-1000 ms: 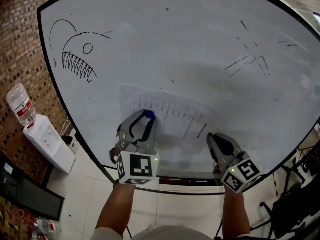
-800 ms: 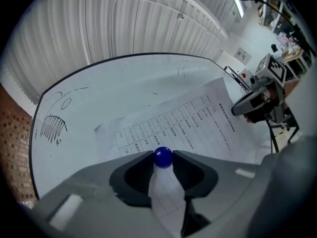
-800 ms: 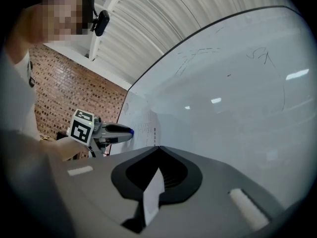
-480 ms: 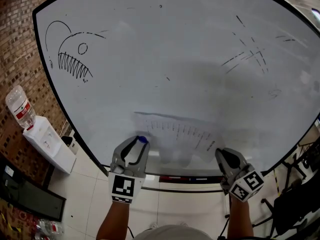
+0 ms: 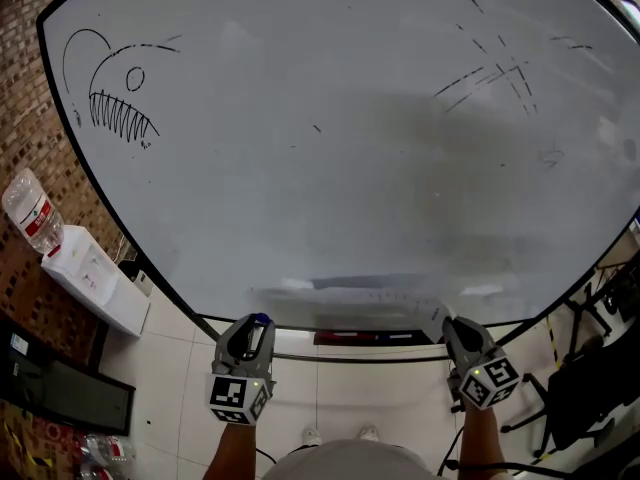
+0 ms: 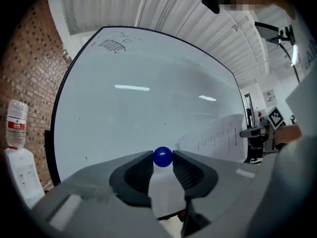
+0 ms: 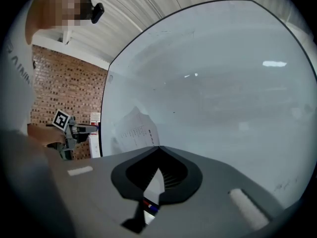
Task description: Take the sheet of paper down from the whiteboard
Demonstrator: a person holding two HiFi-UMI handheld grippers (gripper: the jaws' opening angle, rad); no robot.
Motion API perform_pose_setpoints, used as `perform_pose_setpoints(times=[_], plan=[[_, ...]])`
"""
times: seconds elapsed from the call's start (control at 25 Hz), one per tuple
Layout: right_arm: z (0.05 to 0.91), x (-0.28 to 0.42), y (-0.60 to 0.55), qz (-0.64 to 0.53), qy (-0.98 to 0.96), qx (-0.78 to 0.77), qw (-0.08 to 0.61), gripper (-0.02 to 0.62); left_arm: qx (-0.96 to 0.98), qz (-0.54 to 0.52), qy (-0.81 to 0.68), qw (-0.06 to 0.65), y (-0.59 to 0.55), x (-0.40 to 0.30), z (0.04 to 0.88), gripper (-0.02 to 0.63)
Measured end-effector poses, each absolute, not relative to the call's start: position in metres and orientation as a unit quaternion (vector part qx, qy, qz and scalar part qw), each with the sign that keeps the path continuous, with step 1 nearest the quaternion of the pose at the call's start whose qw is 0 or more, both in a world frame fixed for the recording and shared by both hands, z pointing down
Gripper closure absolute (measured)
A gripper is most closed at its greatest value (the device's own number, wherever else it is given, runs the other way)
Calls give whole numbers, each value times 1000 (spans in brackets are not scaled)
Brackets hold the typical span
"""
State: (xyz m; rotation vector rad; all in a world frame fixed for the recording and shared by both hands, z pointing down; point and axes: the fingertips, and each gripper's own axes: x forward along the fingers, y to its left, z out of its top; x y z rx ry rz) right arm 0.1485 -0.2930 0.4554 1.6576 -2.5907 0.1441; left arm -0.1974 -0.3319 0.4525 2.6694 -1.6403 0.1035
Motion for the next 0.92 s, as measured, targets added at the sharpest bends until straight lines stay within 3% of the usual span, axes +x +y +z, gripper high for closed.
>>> perform_pose_setpoints(times=[0.92], plan=[[446, 143, -295, 49, -852, 521, 26, 589, 852, 62, -519, -12, -330, -170, 461, 476]])
